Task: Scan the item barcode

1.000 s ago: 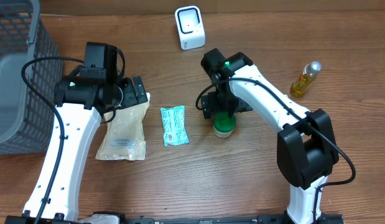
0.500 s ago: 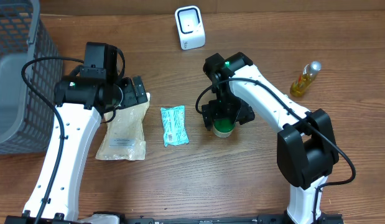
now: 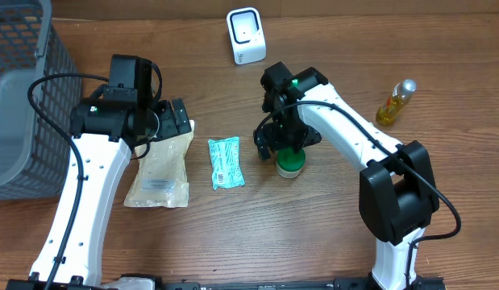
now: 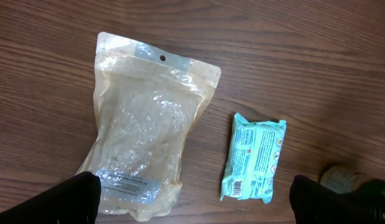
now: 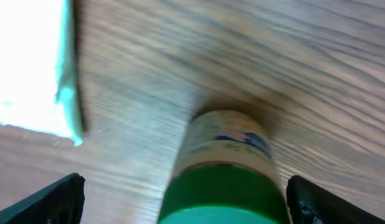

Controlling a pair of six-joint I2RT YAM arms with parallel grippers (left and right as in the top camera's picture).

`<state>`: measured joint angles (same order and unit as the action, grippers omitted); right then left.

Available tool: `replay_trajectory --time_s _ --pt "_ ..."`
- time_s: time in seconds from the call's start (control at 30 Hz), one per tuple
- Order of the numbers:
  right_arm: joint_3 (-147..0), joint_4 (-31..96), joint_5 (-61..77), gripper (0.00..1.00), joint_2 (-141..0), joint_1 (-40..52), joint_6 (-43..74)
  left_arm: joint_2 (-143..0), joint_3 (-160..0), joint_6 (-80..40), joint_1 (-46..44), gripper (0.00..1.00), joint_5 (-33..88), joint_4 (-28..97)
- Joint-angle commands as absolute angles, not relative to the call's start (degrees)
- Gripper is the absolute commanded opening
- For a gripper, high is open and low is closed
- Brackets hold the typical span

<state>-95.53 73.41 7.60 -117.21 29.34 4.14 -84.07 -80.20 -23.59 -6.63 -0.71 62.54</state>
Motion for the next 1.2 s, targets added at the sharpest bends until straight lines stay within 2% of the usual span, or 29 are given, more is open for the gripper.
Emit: replay_trajectory --time_s 0.0,0.23,0.47,0.67,0.93,1.17 --pt "-96.71 74.26 12.12 1.00 -116.49 29.30 -0.69 -84.01 -80.64 -23.14 -6.24 1.00 -1.06 62.54" --pt "-96.71 80.31 12.14 1.00 -116.49 29.30 0.97 -84.01 -80.64 -23.14 -6.44 1.00 -1.06 62.54" --pt "-96.71 80.38 12.14 1.00 -116.49 29.34 14.04 -84.01 -80.64 -23.14 -6.35 1.00 -1.06 62.54" --pt "-96.71 80.49 12.01 1.00 -116.49 30.92 16.58 -84.01 -80.64 -23.14 -6.37 1.00 -1.06 62.54" --pt "-96.71 81.80 -1.28 1.00 -116.49 34.98 26.46 -84.01 -80.64 -23.14 -6.37 1.00 -1.06 62.54" --pt "-96.71 80.14 -5.52 1.00 -116.49 36.71 28.93 -84.01 -80.64 -23.14 -6.39 1.00 -1.06 62.54"
